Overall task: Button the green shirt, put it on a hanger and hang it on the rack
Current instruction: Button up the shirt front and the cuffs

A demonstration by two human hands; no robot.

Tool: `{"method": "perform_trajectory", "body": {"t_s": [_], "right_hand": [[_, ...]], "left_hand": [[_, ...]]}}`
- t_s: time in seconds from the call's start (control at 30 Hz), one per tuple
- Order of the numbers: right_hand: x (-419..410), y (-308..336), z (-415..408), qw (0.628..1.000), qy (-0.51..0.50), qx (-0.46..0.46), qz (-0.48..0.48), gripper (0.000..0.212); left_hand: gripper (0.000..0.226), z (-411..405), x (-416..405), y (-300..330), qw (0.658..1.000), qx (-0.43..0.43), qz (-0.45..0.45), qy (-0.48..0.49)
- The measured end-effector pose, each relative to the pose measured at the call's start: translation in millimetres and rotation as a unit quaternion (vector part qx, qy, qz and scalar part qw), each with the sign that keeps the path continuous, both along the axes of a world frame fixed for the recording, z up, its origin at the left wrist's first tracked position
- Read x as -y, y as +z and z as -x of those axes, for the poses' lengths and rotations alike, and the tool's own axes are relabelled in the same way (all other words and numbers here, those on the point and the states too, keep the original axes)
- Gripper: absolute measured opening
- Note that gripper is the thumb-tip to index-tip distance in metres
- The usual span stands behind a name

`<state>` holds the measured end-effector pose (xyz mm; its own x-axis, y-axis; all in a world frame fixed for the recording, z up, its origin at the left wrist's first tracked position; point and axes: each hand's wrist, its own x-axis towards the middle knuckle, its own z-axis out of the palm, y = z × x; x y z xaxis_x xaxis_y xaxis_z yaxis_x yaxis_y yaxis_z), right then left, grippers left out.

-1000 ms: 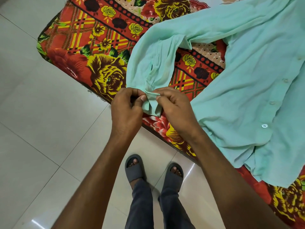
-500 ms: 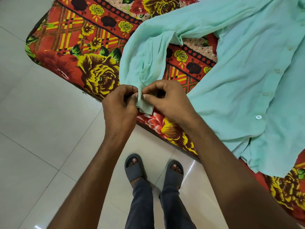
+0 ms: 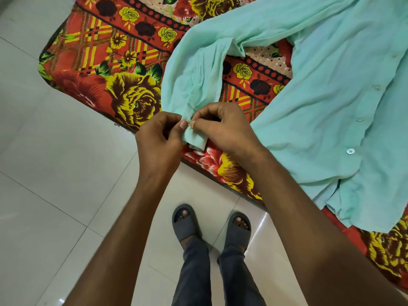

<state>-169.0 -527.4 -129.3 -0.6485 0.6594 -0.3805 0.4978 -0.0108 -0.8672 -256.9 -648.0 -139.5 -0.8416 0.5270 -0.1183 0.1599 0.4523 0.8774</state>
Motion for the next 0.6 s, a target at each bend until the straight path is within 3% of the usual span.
{"method": "perform_trajectory", "body": {"t_s": [0.13,0.2,0.3,0.37,0.43,0.53,0.6], "right_hand": [[-6.7,8.2,3.9,0.999,0.014,0.038,0.015,0.008],[-8.8,9.9,8.0,0.991,0.072,0.082,-0.073,0.013],[-4.7,15.8,9.8,0.940,0.140,0.142,-0.276,0.021],[-5.0,18.0,4.7,0.936,0.142,0.124,-0.298,0.022],[-10.0,20.9,-10.6,0.935,0.129,0.096,-0.315,0.023],[-24.7,20.5,-45.1,0.931,0.065,0.059,-0.354,0.020],[-36.9,19.5,-76.1,0.927,0.014,0.057,-0.371,0.017]], "left_hand": [[0.014,-4.0,3.2,-3.6,0.996,-0.083,0.008,-0.039],[0.029,-3.7,3.6,-3.1,0.989,-0.129,0.037,-0.066],[0.045,-0.2,-1.5,0.2,0.980,-0.156,0.095,-0.077],[0.047,2.5,-6.8,6.8,0.971,-0.178,0.124,-0.103],[0.045,2.2,-16.2,18.6,0.939,-0.233,0.199,-0.155],[0.052,-5.3,-36.8,42.3,0.857,-0.310,0.345,-0.224],[0.060,-24.1,-58.2,56.9,0.828,-0.338,0.365,-0.260]]}}
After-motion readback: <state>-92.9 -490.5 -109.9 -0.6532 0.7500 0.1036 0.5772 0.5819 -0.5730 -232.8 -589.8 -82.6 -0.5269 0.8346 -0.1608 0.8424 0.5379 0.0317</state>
